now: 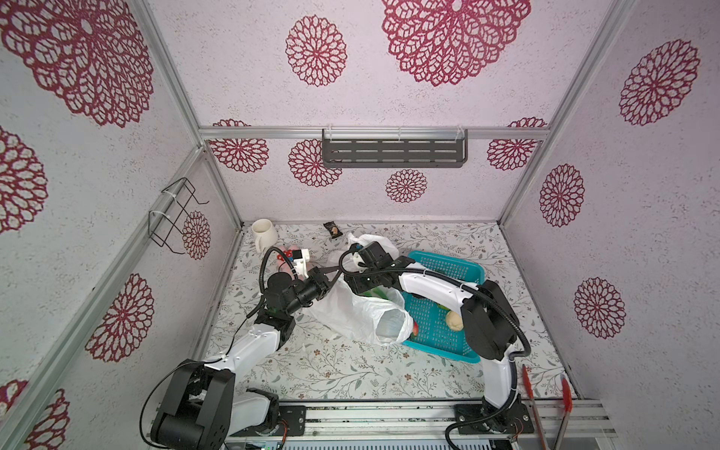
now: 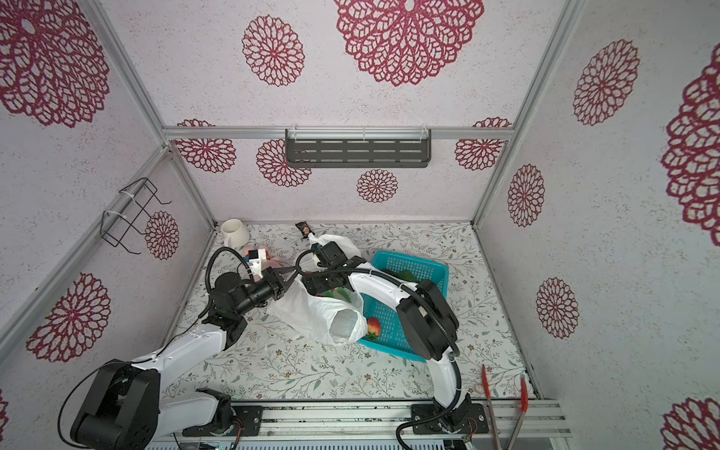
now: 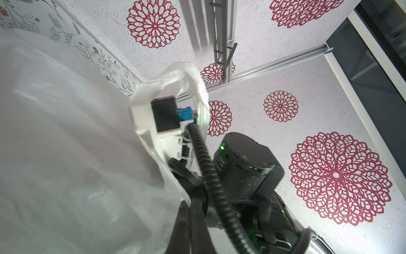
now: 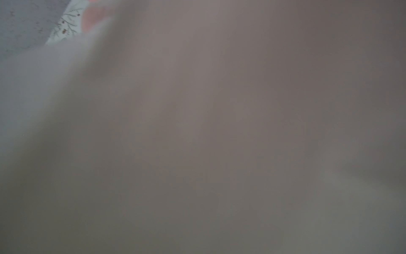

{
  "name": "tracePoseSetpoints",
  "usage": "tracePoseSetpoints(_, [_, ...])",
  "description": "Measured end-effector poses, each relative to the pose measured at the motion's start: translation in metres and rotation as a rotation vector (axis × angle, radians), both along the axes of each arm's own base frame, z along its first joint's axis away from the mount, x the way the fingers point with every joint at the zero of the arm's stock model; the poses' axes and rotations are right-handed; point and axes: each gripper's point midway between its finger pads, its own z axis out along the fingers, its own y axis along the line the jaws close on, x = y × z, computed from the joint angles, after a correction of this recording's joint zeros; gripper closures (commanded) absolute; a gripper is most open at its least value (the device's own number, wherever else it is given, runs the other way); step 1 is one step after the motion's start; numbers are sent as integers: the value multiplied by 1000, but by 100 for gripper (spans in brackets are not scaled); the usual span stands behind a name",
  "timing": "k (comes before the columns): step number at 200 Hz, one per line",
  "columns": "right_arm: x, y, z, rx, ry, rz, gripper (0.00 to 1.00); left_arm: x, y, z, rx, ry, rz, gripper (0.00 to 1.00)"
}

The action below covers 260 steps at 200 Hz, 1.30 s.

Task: Place the fruits into the plastic bag
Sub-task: Place the fruit in the plastic bag, then open the plastic bag at the center of the table.

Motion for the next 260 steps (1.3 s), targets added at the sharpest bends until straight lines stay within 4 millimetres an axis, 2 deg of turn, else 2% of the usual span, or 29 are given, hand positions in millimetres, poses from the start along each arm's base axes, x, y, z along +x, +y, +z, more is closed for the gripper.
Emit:
tracePoseSetpoints(12, [4,3,-9,-2,9,-10,2,2,0,-5,2,16,2,100])
tracePoseSetpoints(31, [6,5,-12,0,13,-17,1,4,1,-10,2,34,4,100])
tracePoseSetpoints(46, [9,8,-3,15,-2,-14,1,5,1,-11,0,38,7,100])
tracePoseSetpoints(74, [10,6,25,39,-44,2,1,9,8,-12,2,41,31,100])
tracePoseSetpoints(93, [5,-2,53,66,-75,16,1,13,17,-15,14,51,71,100])
tracePoseSetpoints(123, [-15,-27,102,127,-125,42,1,15,31,-21,74,61,122,100])
tracePoseSetpoints(144, [-37,-47,122,157,-142,61,2,15,34,-23,129,64,123,100])
tracePoseSetpoints(159, [-54,-61,122,160,-133,71,2,15,32,-17,163,44,113,100])
tracePoseSetpoints(179, [-72,-81,108,152,-107,63,1,17,31,-7,197,17,109,100])
tracePoseSetpoints(207, [-79,-107,92,161,-52,15,1,18,29,-8,249,24,95,100])
tracePoseSetpoints(234, [-78,-110,91,197,-7,34,1,21,15,-7,311,30,61,100])
tracePoseSetpoints(260, [-91,-99,85,192,69,123,1,23,-3,-1,349,16,21,100])
